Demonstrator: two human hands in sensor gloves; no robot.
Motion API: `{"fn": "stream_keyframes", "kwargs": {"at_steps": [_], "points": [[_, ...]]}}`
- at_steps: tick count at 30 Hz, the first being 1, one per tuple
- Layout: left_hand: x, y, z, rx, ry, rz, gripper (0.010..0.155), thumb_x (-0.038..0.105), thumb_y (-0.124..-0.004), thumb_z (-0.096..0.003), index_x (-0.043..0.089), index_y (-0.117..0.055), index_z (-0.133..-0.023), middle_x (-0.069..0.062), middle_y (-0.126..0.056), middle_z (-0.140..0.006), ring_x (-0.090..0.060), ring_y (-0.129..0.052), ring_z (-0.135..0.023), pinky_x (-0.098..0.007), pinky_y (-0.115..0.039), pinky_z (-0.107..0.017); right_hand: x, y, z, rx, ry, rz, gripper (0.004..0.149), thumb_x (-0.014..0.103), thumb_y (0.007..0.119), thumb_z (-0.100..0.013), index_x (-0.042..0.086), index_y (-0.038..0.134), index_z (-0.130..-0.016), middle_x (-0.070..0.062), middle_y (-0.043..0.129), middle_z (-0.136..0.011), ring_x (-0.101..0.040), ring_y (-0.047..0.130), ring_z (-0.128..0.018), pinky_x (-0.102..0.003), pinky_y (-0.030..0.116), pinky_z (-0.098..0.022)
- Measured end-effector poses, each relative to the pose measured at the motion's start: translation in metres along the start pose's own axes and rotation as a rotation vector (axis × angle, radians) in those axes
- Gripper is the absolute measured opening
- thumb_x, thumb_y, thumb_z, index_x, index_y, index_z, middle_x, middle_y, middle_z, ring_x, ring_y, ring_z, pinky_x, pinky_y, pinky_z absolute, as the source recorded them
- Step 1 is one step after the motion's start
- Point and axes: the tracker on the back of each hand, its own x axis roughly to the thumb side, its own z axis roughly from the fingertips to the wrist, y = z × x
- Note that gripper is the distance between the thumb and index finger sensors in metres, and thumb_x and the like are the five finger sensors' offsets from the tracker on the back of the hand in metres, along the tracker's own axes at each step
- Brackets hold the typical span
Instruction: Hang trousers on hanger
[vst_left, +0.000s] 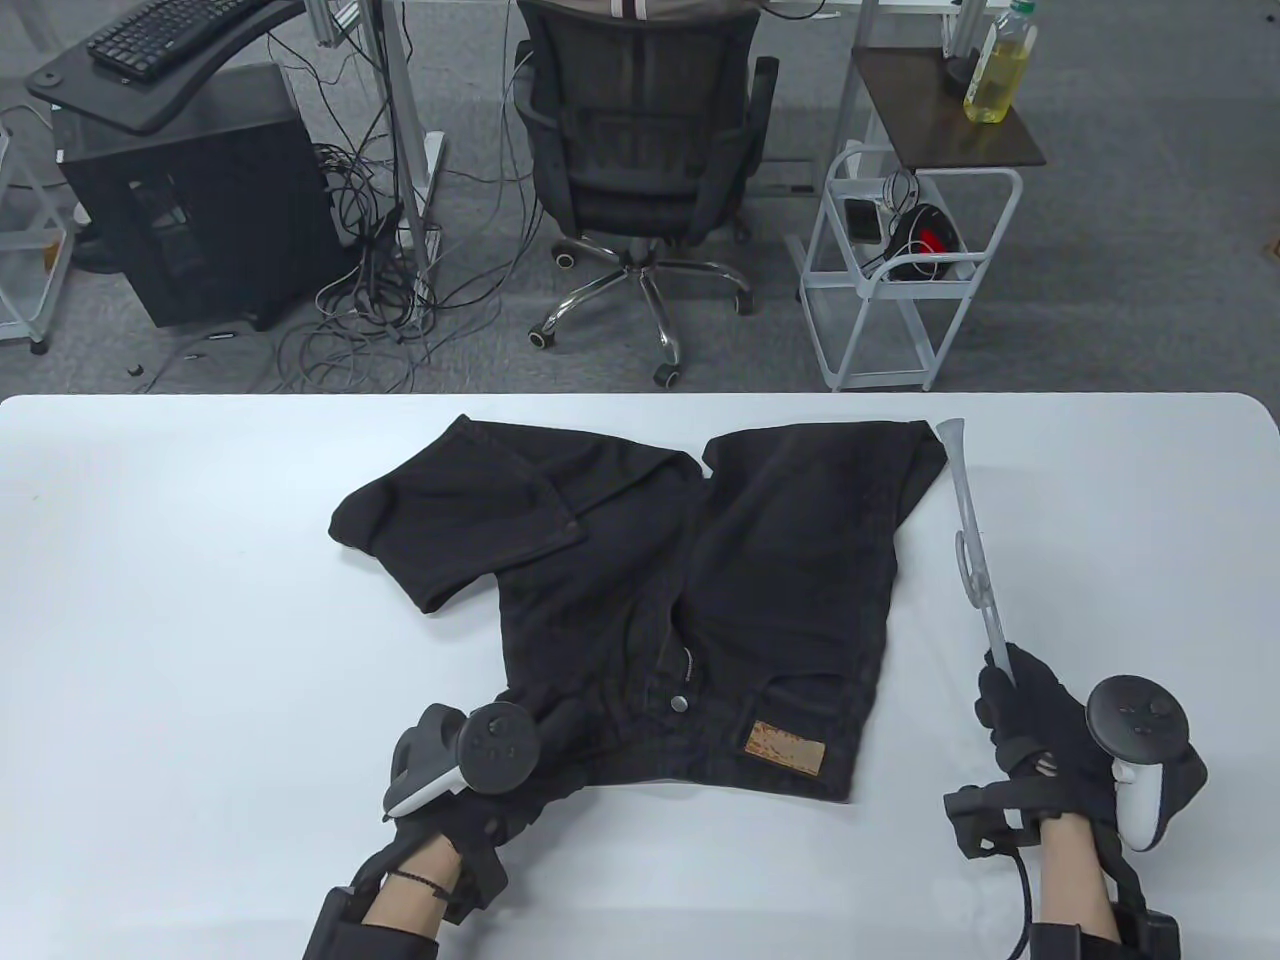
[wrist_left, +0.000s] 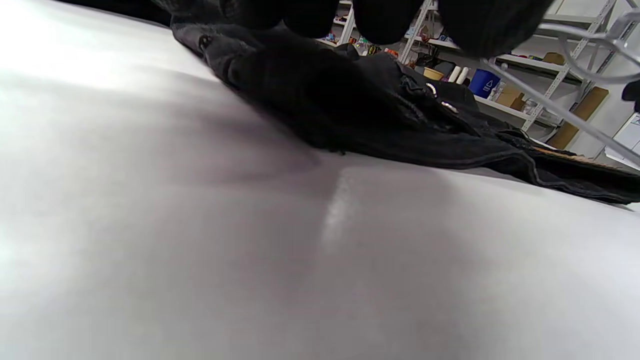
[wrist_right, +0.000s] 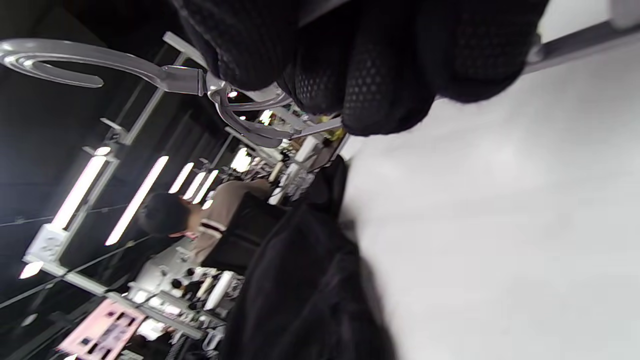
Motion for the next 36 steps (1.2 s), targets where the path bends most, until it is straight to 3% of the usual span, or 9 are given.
{"fn": "stream_keyframes", "kwargs": {"at_steps": [6,14,27,36], "points": [[-0.003,-0.005,-0.005,-0.039,0.020,-0.007,0.070,0.056,-0.068,-0.0505,0.027,-0.049,-0.112,-0.008,-0.048,-0.119,-0.041,-0.050,-0.107,-0.063,-0.051,-0.072,0.008,0.007,0.007,0.081,-0.111,-0.035,0.052,0.036,0.080,-0.045,0.013,0.077,-0.092,-0.006,0.092,-0.074,-0.022,0.099,-0.049,-0.033,0.087,-0.035],[-0.002,-0.006,-0.006,-0.055,0.042,-0.040,0.070,0.055,-0.070,-0.0502,0.027,-0.050,-0.111,-0.008,-0.049,-0.118,-0.039,-0.052,-0.107,-0.063,-0.053,-0.072,0.017,0.022,0.010,0.409,-0.261,-0.127,0.052,0.039,0.081,-0.044,0.015,0.080,-0.090,-0.004,0.095,-0.068,-0.019,0.100,-0.044,-0.031,0.088,-0.032],[0.003,-0.007,-0.006,-0.017,0.078,-0.172,0.068,0.042,-0.081,-0.0481,0.027,-0.054,-0.108,-0.003,-0.063,-0.110,-0.035,-0.071,-0.093,-0.058,-0.063,-0.071,0.030,0.031,0.018,0.466,-0.317,-0.093,0.051,0.043,0.081,-0.044,0.017,0.083,-0.087,-0.002,0.097,-0.065,-0.018,0.101,-0.042,-0.030,0.088,-0.030],[0.008,-0.002,-0.005,0.051,0.098,-0.208,0.052,0.033,-0.078,-0.0513,0.025,-0.069,-0.101,-0.001,-0.082,-0.096,-0.031,-0.087,-0.080,-0.054,-0.076,-0.064,0.037,0.025,0.023,0.475,-0.374,-0.087,0.050,0.049,0.083,-0.041,0.019,0.090,-0.079,-0.001,0.100,-0.058,-0.018,0.102,-0.037,-0.031,0.089,-0.027]]}}
